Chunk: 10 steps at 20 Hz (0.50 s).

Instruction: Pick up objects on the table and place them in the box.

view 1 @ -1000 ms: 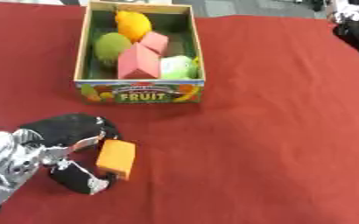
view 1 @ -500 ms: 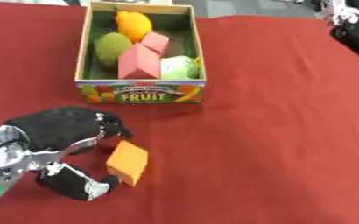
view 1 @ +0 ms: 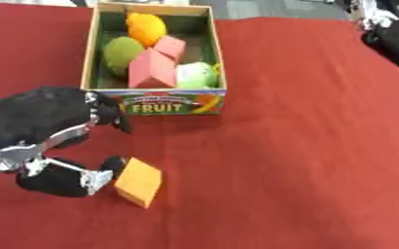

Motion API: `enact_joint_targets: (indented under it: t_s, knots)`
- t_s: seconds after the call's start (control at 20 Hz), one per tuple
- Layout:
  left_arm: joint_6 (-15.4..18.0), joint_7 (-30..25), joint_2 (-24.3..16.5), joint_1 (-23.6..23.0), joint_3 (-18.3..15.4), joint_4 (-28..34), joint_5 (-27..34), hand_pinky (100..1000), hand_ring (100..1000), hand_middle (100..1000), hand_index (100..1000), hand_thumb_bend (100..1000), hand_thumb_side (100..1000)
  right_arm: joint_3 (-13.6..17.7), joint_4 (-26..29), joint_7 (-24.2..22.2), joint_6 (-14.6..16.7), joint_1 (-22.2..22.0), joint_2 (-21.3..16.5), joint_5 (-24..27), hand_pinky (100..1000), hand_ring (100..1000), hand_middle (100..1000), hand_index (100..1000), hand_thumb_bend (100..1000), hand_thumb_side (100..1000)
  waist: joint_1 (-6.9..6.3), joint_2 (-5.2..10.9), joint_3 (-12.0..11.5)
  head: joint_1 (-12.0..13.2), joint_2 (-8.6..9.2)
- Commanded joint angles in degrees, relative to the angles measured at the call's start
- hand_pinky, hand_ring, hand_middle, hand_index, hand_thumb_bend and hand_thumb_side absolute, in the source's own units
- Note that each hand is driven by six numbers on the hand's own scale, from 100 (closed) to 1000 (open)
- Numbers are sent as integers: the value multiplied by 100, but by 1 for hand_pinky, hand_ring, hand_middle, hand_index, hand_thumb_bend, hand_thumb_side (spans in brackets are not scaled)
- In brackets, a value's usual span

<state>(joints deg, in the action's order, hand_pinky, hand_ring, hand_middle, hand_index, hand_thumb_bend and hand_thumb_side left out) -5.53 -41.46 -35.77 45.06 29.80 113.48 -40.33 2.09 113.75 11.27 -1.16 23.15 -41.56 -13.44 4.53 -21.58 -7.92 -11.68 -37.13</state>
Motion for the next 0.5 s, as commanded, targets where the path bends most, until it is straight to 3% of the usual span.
enact_joint_targets:
  t_s: [0.05, 0.2, 0.5]
  knots:
    - [398, -480, -108, 118, 25, 111, 163, 884, 896, 876, 922, 399, 430, 74, 84, 2, 7, 38, -140, 45, 841, 825, 728, 858, 100, 658, -43, 90, 17, -6, 95]
    - [599, -963, -86, 126, 157, 111, 271, 897, 911, 880, 937, 440, 455, 70, 84, -2, 9, 35, -139, 45, 841, 825, 727, 858, 100, 661, -41, 81, 30, -4, 83]
    - [436, -1049, -57, 78, 456, 100, 481, 911, 935, 899, 955, 498, 468, 56, 84, -15, 12, 43, -118, 54, 841, 825, 727, 858, 100, 668, -40, 73, 52, 6, 87]
